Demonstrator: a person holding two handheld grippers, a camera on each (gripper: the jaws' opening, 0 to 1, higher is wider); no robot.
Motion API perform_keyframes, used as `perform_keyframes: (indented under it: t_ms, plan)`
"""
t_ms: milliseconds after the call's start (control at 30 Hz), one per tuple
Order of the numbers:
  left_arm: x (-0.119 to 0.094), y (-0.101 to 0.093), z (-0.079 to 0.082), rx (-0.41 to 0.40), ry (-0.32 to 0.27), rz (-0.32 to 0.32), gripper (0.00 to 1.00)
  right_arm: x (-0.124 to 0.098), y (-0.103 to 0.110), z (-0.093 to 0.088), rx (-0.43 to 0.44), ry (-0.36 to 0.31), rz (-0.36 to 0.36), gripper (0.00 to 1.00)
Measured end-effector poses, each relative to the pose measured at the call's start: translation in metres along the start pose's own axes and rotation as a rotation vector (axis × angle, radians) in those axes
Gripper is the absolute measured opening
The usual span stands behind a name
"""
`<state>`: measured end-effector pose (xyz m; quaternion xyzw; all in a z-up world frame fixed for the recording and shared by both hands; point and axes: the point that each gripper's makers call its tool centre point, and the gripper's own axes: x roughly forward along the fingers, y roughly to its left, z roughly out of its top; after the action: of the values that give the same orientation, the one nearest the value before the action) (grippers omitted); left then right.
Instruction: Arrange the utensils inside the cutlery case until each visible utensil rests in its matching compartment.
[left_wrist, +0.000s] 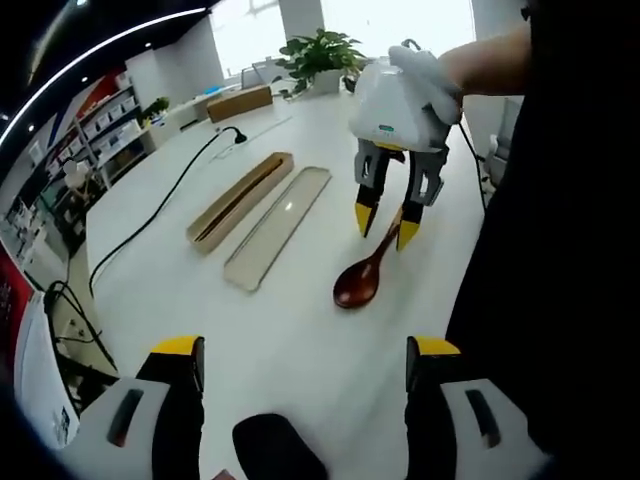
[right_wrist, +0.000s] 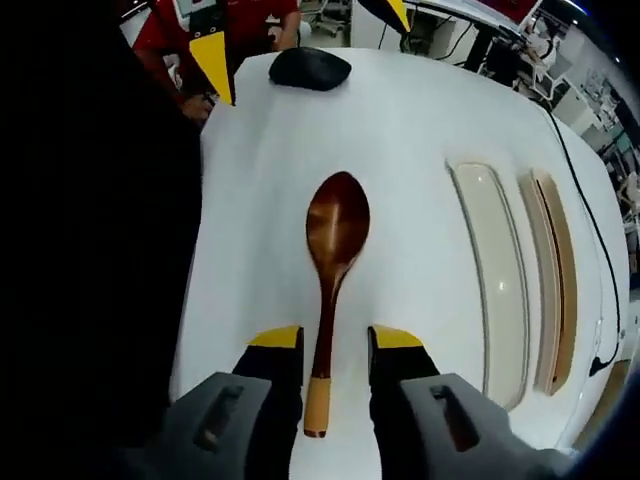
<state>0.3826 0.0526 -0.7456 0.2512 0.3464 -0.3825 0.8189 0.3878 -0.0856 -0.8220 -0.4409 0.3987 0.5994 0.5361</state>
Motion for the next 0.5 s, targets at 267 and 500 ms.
perform_keyframes:
  t_ms: [267,500]
  plan:
    - [-0.0003,0.0014,-0.0019,-0.006,0.002,0.005,0.85,0.0024,-0.0006,0.0049,-0.013,-0.001,-0.004,0.20]
    - [0.0002,-0.0012,-0.0001,-0.003,0.000,0.002,0.85,0.0036,0.0003,0.0079,-0.022,-0.005,-0.005,0.17]
